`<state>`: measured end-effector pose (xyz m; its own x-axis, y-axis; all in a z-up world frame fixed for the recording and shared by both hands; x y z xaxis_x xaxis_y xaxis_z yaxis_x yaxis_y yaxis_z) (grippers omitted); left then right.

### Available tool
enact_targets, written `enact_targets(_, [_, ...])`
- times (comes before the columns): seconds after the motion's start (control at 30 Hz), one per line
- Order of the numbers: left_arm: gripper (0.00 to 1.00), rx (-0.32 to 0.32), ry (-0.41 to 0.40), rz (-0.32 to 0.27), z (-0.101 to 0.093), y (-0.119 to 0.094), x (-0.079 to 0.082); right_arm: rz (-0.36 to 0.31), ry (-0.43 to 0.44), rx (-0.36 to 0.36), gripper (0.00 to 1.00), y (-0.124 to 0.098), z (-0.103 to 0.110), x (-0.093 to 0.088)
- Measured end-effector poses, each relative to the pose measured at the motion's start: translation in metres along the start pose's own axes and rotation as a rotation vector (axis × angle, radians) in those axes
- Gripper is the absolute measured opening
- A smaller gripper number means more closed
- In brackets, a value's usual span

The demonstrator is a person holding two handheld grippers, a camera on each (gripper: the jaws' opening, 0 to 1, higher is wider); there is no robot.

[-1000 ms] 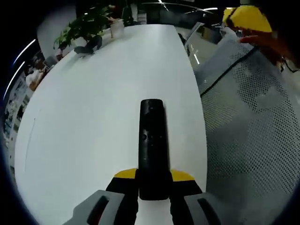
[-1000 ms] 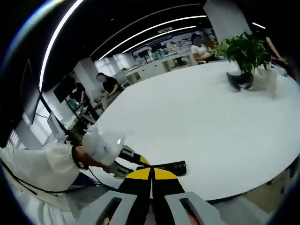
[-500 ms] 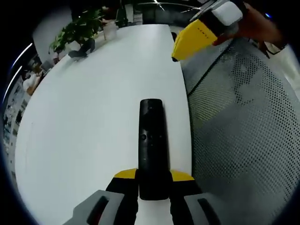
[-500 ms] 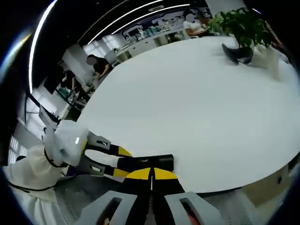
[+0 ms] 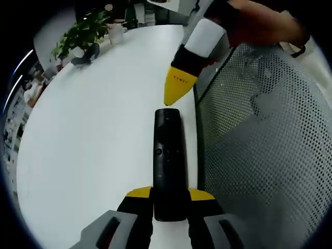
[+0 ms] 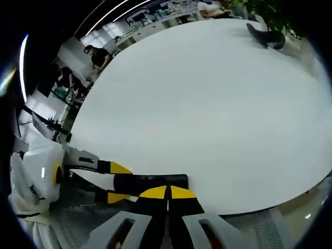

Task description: Press the specified remote control buttons in sequence, fully releasing each button before pressing the next.

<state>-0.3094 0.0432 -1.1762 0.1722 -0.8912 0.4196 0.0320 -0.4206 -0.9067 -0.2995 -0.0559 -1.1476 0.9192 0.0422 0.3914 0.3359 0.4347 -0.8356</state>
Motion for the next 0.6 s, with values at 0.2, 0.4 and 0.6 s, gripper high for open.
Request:
enact_targets(0.2, [0.23,-0.01,0.012,-0.001,0.001,0.0,-0.001,0.03,-0.002,-0.018,0.0,0.009,-0.009,0.0])
enact_targets(0.4, [0.23,-0.015,0.007,-0.03,0.001,0.0,-0.002,0.056,-0.01,-0.046,0.0,0.013,-0.014,0.002])
enact_targets(0.6, [0.23,-0.024,-0.007,-0.047,0.002,-0.001,-0.002,0.084,0.004,-0.03,0.0,0.02,-0.014,-0.008])
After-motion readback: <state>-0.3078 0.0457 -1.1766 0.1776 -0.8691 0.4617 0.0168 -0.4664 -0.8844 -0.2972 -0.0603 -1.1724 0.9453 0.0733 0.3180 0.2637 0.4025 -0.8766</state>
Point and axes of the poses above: the point that each gripper's makers call its tool centre point, and the gripper's own axes: y roughly forward along the fingers, z roughly to its left, x roughly out of its top, the point moved 2 cm from there along -y, roughly backward along the fingers, and after that the axes turned 5 degrees about -y, right-handed, at the moved point
